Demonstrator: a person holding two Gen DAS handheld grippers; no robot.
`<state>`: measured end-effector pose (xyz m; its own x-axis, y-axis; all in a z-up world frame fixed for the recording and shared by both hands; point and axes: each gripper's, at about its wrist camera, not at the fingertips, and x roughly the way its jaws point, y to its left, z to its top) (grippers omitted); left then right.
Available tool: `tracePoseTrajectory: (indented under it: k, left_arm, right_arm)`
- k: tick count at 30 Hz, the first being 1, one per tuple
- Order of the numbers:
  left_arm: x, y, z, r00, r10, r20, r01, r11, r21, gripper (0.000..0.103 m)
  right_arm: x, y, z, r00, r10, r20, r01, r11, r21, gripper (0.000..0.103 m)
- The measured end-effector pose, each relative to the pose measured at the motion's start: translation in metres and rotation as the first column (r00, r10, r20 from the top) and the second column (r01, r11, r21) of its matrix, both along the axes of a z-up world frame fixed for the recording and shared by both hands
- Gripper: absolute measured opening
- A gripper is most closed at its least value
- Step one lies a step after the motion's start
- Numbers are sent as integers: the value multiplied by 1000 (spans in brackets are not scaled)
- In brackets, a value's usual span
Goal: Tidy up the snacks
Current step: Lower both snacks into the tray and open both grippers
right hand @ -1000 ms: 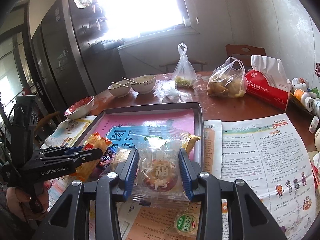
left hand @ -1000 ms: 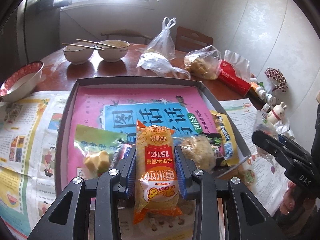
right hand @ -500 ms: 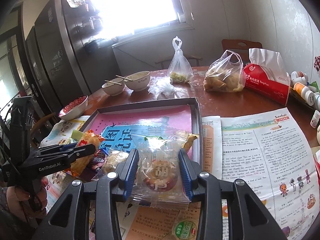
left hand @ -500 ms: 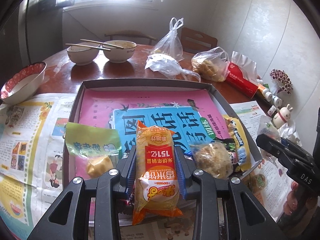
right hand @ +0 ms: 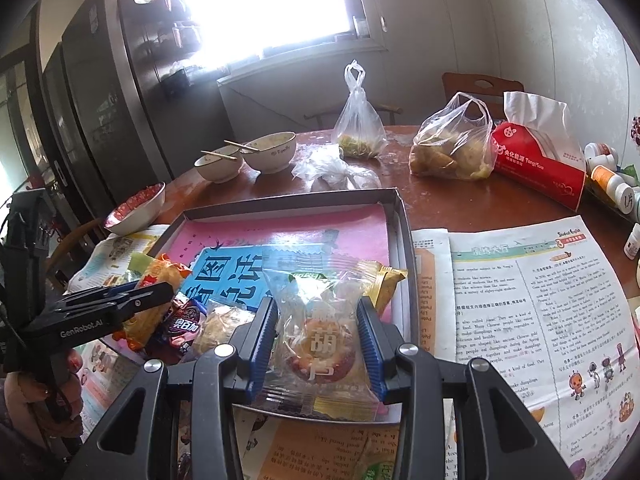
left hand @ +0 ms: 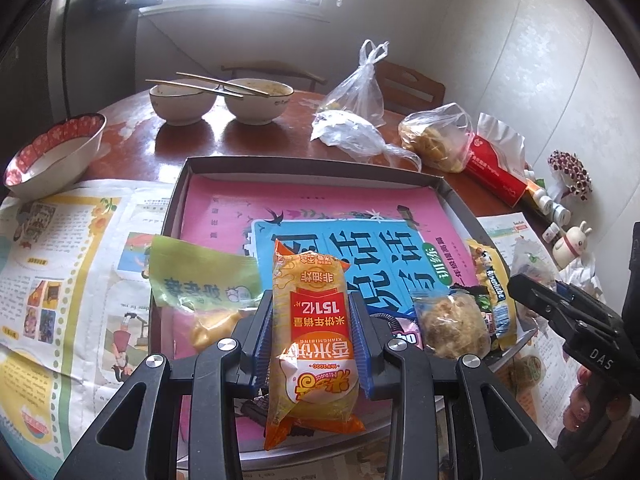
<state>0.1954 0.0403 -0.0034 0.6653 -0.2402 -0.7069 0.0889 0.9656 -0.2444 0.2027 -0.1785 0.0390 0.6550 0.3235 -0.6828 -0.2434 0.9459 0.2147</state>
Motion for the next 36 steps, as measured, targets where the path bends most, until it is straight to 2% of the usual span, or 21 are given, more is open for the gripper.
tracePoseTrajectory:
  k: [11,20,36]
  left_arm:
    - [0,2,-2,1000,5,-4,-5,1000,-5,36]
    - [0,3,-3,1000,0,-5,0,1000,-7,36]
    - [-2,3,-3,1000,3,-8,-3,1000,-6,36]
  right_arm:
    - [7,13,-9,1000,-10,-11,10,998,-63,41]
    - [10,21,-14,1000,2,-29,-4,998,-69,41]
    - [9,19,-15,999,-33,-34,30,995,-91,41]
